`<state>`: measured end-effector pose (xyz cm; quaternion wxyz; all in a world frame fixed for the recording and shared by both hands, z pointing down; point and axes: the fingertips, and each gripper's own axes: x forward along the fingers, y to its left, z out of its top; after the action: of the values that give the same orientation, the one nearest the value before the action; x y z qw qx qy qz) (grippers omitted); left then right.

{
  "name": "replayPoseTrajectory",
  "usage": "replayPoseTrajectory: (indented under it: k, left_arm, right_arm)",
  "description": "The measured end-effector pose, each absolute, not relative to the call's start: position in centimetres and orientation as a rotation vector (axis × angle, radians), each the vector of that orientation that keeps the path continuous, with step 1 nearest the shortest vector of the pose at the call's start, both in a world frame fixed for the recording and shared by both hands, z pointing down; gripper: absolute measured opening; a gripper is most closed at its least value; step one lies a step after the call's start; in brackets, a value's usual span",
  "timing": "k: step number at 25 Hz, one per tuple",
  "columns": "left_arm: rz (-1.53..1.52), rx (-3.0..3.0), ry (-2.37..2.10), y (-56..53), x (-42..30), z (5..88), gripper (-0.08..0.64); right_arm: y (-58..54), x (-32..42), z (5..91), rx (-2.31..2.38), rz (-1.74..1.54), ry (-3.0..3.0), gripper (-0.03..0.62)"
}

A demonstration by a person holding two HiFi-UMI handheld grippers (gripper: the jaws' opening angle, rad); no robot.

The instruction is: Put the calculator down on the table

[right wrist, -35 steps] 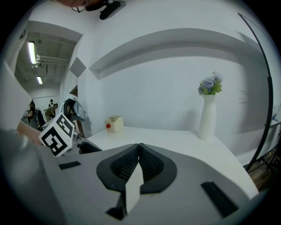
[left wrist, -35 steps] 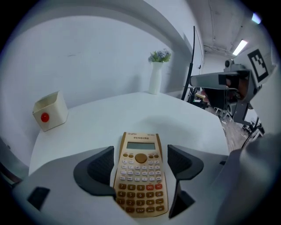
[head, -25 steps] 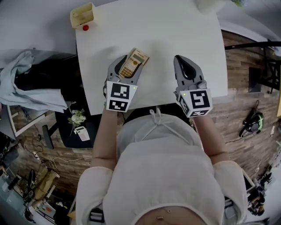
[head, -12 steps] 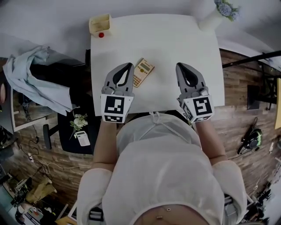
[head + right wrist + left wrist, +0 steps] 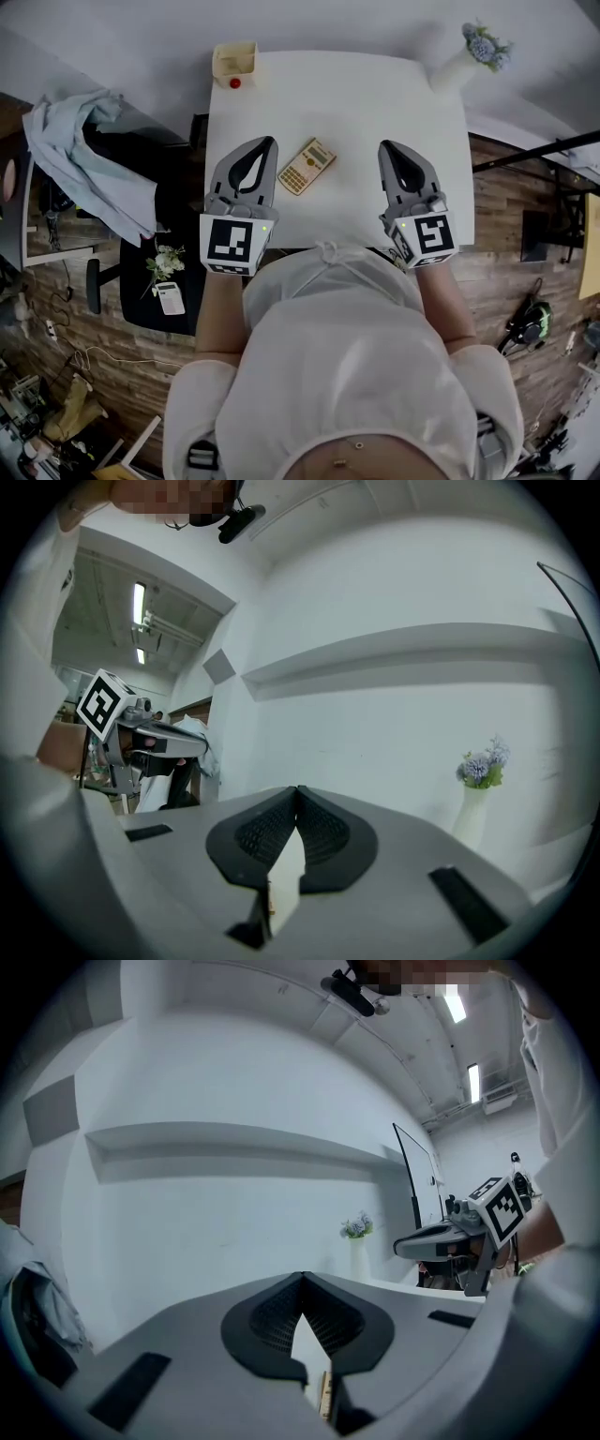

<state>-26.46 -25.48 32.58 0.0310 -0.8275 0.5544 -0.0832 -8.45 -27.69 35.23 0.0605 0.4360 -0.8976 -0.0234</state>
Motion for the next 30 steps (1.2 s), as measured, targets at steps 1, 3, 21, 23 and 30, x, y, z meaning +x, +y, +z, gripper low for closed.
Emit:
replayPoseTrajectory:
  k: [1, 3, 21, 23, 30]
  left_arm:
    - [-0.253, -2.551, 1.707, -25.4, -26.5, 32.5, 0.018]
    - [-0.244, -2.557, 1.701, -25.4, -26.6, 32.5, 0.018]
    - [-0.241, -2.627, 1.651, -26.4, -25.5, 33.4, 0.018]
    - [-0.245, -2.635, 1.656, -26.5, -25.4, 33.6, 0.018]
    - [-0.243, -2.639, 1.662, -27.1, -25.1, 33.9, 0.018]
  right_arm:
    - [-27.7, -8.6, 35.1, 1.318, -0.075, -2.722, 0.005]
    - [-27.8, -8.7, 34.7, 1.322, -0.083, -2.728, 0.003]
    - [-28.0, -8.8, 35.4, 1.321, -0.053, -2.726, 0.002]
    - [-28.1, -8.8, 35.4, 1.325, -0.048, -2.739, 0.002]
    - [-28.1, -8.7, 35.3, 1.339, -0.059, -2.741, 0.002]
